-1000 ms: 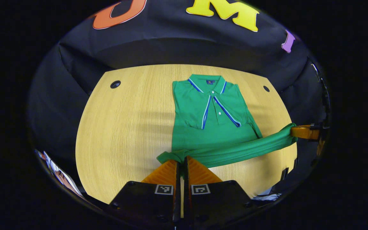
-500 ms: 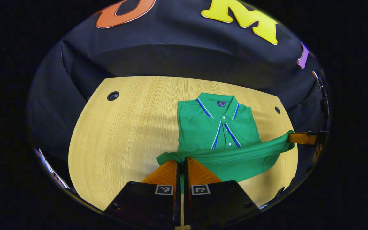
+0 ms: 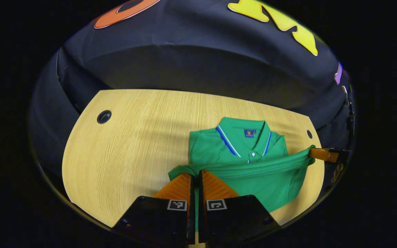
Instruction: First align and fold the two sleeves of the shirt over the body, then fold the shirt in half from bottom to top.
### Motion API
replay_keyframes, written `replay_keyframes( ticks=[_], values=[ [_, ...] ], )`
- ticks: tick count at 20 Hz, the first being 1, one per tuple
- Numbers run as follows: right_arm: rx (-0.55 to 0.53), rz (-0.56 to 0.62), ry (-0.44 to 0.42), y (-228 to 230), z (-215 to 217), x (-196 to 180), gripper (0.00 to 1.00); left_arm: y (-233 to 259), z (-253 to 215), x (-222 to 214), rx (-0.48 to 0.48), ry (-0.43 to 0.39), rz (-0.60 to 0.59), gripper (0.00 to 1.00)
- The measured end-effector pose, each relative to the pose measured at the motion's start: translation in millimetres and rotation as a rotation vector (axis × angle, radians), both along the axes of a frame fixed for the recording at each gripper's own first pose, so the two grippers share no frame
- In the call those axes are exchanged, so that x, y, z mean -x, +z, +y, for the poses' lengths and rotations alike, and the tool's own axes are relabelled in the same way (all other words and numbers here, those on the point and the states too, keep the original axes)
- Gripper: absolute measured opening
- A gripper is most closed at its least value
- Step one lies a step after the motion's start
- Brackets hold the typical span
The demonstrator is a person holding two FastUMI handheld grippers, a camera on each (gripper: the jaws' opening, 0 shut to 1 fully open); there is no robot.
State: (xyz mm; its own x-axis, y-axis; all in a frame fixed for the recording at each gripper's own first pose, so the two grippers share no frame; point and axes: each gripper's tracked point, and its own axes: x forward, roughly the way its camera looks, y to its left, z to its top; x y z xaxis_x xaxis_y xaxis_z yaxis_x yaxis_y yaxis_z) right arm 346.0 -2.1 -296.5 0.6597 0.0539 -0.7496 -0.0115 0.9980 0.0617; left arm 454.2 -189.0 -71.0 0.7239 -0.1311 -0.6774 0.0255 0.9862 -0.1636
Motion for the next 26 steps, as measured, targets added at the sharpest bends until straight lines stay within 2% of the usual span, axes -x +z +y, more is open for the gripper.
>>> replay_keyframes(
  ticks=[4,6,7,8,9,12,16,18,19,20,21,23,24,25,26],
  values=[
    [0.043,-0.106,0.011,-1,6,-38,0.03,12,1,-40,-0.081,-0.011,-0.133,0.06],
    [0.046,-0.137,-0.001,-6,9,-52,0.0,9,-1,-52,-0.076,0.005,-0.169,0.06],
    [0.034,-0.139,-0.004,-12,11,-57,0.03,6,-3,-58,-0.068,0.014,-0.177,0.06],
    [0.023,-0.134,-0.008,-19,11,-60,0.0,-1,-3,-60,-0.068,0.017,-0.172,0.06],
    [0.013,-0.127,-0.01,-29,11,-66,0.03,-10,-3,-65,-0.07,0.025,-0.163,0.06],
    [-0.008,-0.093,-0.027,-52,8,-74,0.04,-30,-4,-71,-0.072,0.028,-0.126,0.06],
    [-0.024,-0.083,-0.043,-61,6,-77,0.06,-37,-4,-71,-0.065,0.017,-0.117,0.08],
    [-0.026,-0.09,-0.046,-60,8,-78,0.1,-36,-3,-69,-0.045,0.021,-0.121,0.13],
    [-0.029,-0.092,-0.048,-57,9,-77,0.1,-35,-2,-67,-0.036,0.022,-0.118,0.19],
    [-0.031,-0.097,-0.044,-54,11,-74,0.19,-34,-5,-64,-0.028,0.017,-0.113,0.22],
    [-0.029,-0.101,-0.034,-48,12,-72,0.36,-30,-5,-61,-0.022,0.018,-0.113,0.35],
    [-0.013,-0.108,-0.011,-35,15,-64,0.68,-17,-10,-56,0.005,0.004,-0.133,0.51],
    [-0.02,-0.112,-0.001,-27,18,-57,0.85,-7,-10,-53,0.013,0.005,-0.147,0.72],
    [-0.03,-0.122,0.009,-14,23,-51,0.87,2,-10,-51,0.009,0.005,-0.166,0.94],
    [-0.029,-0.136,0.003,-1,24,-44,0.95,14,-6,-47,-0.013,0.01,-0.19,0.92]
  ],
)
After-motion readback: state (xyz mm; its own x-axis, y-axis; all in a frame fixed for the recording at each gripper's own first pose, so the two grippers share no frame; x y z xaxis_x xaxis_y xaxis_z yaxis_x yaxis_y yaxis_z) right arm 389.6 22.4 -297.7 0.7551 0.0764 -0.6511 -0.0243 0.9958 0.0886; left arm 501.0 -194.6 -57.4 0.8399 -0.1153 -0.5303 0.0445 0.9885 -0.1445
